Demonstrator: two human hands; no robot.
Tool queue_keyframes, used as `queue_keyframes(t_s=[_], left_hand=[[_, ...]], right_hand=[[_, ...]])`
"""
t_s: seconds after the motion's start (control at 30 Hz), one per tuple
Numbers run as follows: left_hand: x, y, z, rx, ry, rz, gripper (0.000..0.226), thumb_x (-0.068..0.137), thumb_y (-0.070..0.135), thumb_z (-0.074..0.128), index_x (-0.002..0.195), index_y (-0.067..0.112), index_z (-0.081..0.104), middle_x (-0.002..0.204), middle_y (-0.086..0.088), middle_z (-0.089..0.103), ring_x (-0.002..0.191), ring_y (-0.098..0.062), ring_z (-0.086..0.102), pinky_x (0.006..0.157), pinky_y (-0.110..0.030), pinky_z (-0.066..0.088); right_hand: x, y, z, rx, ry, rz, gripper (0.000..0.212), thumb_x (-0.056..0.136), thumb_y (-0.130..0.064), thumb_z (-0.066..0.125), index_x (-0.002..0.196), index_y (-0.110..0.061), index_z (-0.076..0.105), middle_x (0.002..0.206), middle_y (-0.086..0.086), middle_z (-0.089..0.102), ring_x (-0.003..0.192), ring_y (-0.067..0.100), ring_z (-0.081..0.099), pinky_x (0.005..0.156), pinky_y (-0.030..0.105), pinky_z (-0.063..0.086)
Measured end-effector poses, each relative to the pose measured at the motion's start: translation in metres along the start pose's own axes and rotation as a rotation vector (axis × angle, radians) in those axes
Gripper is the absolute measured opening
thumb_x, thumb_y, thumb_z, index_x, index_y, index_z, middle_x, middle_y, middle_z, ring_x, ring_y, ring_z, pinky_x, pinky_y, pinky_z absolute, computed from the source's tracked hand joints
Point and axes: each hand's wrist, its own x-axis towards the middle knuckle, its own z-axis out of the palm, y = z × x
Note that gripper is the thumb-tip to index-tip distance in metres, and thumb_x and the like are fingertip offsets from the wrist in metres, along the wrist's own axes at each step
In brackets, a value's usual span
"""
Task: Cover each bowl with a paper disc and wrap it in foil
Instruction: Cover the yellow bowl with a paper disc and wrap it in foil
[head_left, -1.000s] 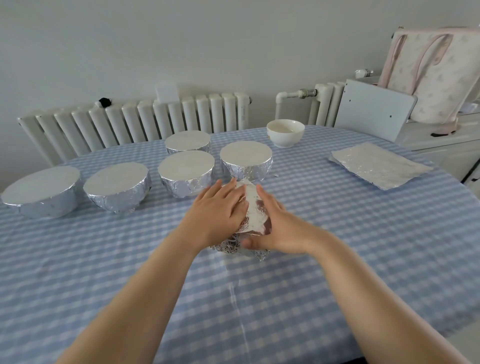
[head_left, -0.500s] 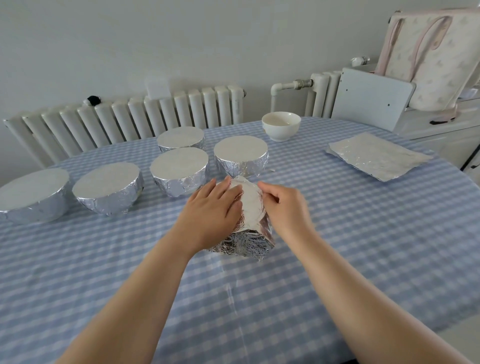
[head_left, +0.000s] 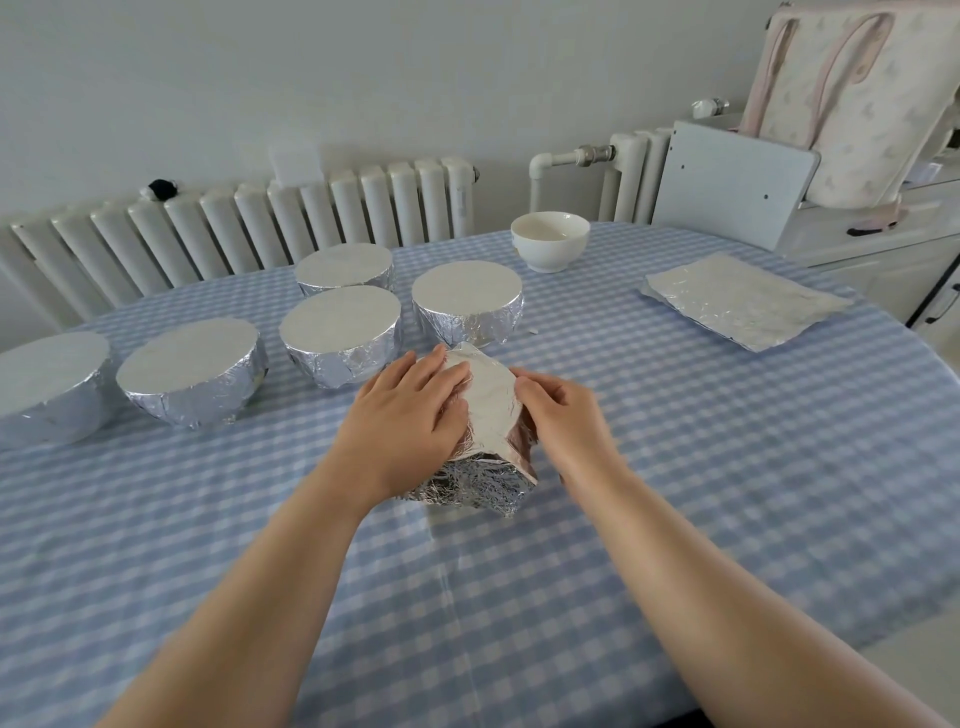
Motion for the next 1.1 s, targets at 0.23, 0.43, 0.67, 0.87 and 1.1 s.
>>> queue_keyframes(t_s=[0.23, 0.43, 0.67, 0.87, 1.1], left_hand=[[0.001, -0.002, 0.002, -0.013, 0.008, 0.0, 0.068, 0.087, 0.058, 0.015, 0.152, 0.039, 0.028, 0.164, 0.015, 0.012, 0.151, -0.012, 0.006, 0.12, -0.034, 0.005], [0.002, -0.004, 0.004, -0.012, 0.011, -0.002, 0.068, 0.087, 0.059, 0.015, 0.151, 0.04, 0.029, 0.163, 0.016, 0.013, 0.151, -0.011, 0.006, 0.12, -0.035, 0.005], [0.001, -0.01, 0.007, -0.113, 0.043, -0.039, 0.073, 0.084, 0.064, 0.015, 0.15, 0.04, 0.032, 0.162, 0.015, 0.018, 0.15, -0.011, 0.01, 0.122, -0.036, 0.01], [-0.003, -0.019, 0.005, -0.301, 0.065, -0.084, 0.067, 0.086, 0.055, 0.023, 0.149, 0.037, 0.036, 0.161, 0.014, 0.023, 0.148, -0.011, 0.015, 0.119, -0.03, 0.011], [-0.005, -0.022, 0.007, -0.311, 0.079, -0.106, 0.066, 0.087, 0.054, 0.023, 0.15, 0.037, 0.035, 0.161, 0.013, 0.022, 0.148, -0.013, 0.014, 0.121, -0.033, 0.011]], right_hand=[[0.003, 0.011, 0.0, 0.048, -0.046, 0.066, 0.026, 0.096, -0.023, 0.051, 0.089, -0.01, 0.073, 0.071, -0.001, 0.059, 0.066, 0.009, 0.049, 0.065, 0.028, 0.037], [0.002, 0.016, 0.003, 0.386, -0.073, 0.278, 0.036, 0.107, -0.03, 0.038, 0.106, -0.01, 0.068, 0.094, 0.012, 0.064, 0.087, 0.024, 0.057, 0.082, 0.039, 0.046], [-0.006, 0.016, 0.009, 0.376, -0.107, 0.157, 0.068, 0.089, -0.067, 0.049, 0.109, -0.002, 0.052, 0.088, 0.014, 0.058, 0.08, 0.02, 0.059, 0.075, 0.041, 0.05], [-0.01, 0.016, 0.015, 0.367, -0.125, -0.039, 0.012, 0.099, -0.024, 0.054, 0.095, -0.013, 0.052, 0.067, -0.011, 0.063, 0.064, 0.004, 0.059, 0.066, 0.023, 0.048], [0.008, 0.004, 0.014, 0.265, -0.129, -0.019, 0.018, 0.098, -0.022, 0.059, 0.082, -0.015, 0.053, 0.056, -0.013, 0.059, 0.055, 0.003, 0.051, 0.065, 0.026, 0.042]])
